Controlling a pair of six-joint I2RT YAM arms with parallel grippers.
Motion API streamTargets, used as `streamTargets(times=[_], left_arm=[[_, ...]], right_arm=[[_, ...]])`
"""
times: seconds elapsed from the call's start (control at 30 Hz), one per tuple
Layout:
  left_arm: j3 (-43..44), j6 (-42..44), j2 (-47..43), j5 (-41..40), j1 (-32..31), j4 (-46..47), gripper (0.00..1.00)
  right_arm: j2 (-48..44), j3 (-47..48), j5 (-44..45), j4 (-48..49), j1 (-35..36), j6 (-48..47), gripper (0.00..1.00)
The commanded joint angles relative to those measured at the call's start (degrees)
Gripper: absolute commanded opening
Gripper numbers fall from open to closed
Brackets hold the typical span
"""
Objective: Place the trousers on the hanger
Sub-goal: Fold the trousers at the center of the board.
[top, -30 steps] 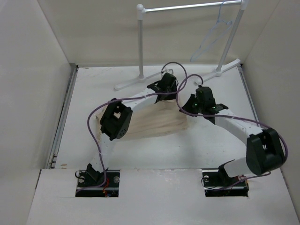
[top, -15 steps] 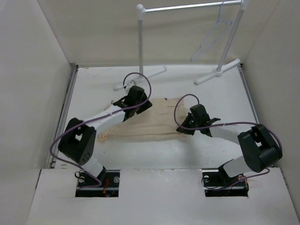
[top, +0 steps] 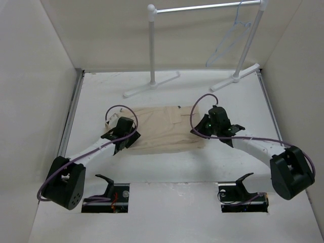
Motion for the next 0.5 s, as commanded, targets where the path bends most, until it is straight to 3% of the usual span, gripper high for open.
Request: streamTargets(times=[0.0, 0.2, 0.37, 0.47], left_arm=[[-1.84, 2.32, -0.90, -0.82, 4.08, 1.36, 0.43], [-1.24, 9.18, 0.42, 1.38, 11.99, 2.33, 0.43], [4.64, 13.40, -1.77, 2.00, 14.20, -1.35, 0.44], [10.26, 15.69, -3.09, 0.60, 12.28, -4.17, 0.46]], right_arm=[[2.95, -4.55, 2.32, 2.02, 0.16, 2.68, 0.11], [5.85, -8.70, 1.18, 4.32, 1.90, 5.42, 0.13], [-5.19, -1.86, 2.14, -3.83, 3.32, 2.88, 0.48], [-11.10, 5.87, 2.06, -9.47, 2.88, -1.07, 0.61]])
